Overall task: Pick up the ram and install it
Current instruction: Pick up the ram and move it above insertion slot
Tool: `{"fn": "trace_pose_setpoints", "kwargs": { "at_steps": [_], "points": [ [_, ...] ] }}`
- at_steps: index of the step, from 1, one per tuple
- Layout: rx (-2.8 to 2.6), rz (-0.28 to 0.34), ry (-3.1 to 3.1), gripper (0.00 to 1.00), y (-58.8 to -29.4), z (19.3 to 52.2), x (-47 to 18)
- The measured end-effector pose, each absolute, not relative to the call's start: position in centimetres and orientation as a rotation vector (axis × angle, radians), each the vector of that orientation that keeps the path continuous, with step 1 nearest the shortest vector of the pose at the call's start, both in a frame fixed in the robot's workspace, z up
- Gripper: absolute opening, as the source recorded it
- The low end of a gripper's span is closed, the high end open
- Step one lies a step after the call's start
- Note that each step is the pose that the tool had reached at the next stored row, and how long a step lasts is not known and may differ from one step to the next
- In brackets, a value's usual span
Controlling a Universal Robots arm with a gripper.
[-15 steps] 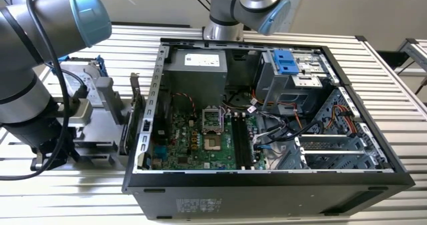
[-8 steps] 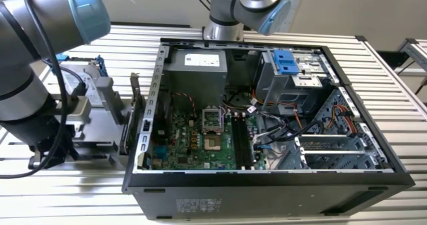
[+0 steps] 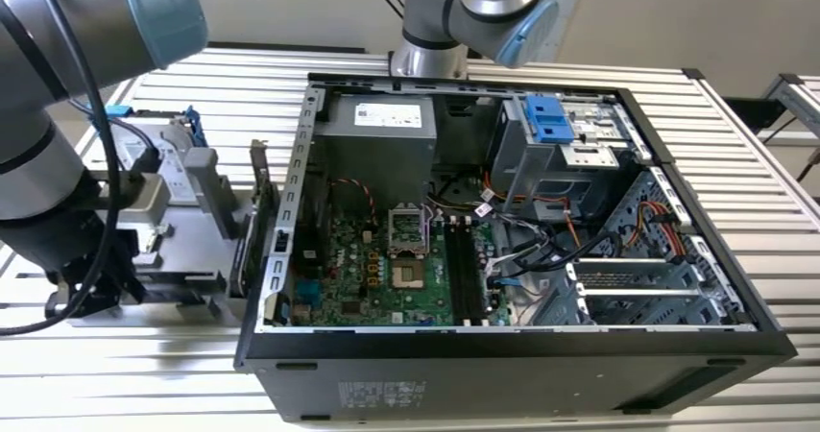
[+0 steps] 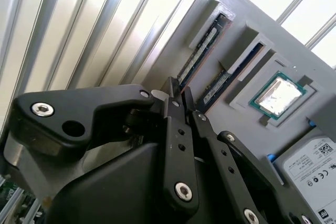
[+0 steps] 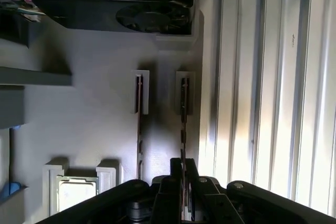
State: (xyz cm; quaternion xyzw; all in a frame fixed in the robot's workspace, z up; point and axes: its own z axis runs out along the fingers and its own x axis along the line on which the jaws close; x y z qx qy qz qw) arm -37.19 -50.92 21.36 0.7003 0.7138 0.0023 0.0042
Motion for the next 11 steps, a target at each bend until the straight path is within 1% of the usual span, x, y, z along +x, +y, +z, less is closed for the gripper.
{"fn": "trace_pose_setpoints", "kwargs": {
  "at_steps": [9, 11],
  "points": [
    [2.194, 0.007, 2.236, 0.00, -50.9, 22.7, -37.2],
    [2.193, 0.005, 2.235, 0.00, -50.9, 23.4, -37.2]
  ]
}}
